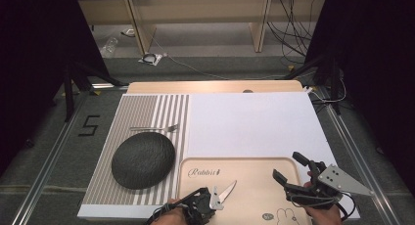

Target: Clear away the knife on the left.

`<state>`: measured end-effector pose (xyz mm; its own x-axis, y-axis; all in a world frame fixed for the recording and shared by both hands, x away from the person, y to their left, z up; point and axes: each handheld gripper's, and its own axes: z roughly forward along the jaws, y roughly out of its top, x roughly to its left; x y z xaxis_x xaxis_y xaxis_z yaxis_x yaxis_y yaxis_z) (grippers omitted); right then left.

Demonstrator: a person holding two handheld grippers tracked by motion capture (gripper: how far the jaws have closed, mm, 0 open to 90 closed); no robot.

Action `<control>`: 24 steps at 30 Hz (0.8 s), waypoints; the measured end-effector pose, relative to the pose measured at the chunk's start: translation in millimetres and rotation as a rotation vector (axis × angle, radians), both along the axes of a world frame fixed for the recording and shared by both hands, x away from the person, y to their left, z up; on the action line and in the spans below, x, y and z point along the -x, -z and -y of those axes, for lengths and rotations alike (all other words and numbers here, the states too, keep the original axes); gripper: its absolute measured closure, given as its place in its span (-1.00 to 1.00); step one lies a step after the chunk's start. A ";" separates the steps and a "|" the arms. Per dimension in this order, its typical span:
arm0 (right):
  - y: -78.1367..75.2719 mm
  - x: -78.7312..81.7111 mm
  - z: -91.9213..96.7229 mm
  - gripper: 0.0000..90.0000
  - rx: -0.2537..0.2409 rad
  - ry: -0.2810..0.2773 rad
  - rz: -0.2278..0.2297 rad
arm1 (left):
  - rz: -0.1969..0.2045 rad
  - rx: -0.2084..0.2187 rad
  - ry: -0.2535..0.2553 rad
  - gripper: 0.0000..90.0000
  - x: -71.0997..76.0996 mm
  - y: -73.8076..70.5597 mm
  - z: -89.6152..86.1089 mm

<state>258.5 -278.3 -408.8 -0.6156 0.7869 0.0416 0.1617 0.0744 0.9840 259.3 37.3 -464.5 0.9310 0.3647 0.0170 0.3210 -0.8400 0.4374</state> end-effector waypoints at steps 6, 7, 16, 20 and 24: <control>0.1 0.0 -0.3 -0.63 0.002 0.000 -0.001 | 0.001 -0.006 -0.024 0.99 -5.2 -0.3 -5.2; 0.1 0.0 -0.3 -0.63 0.003 0.000 -0.002 | 0.003 -0.009 -0.024 0.99 -5.7 -0.4 -5.8; -0.1 0.4 -0.1 -0.63 0.007 0.002 -0.001 | 0.000 -0.018 -0.057 0.99 -11.8 -0.7 -15.6; 0.1 0.2 -0.3 -0.63 0.002 0.000 0.002 | -0.001 -0.021 -0.071 0.99 -13.9 -0.8 -19.8; -0.1 0.4 -0.1 -0.63 0.006 0.002 -0.002 | -0.003 -0.030 -0.078 0.99 -15.8 -1.3 -23.4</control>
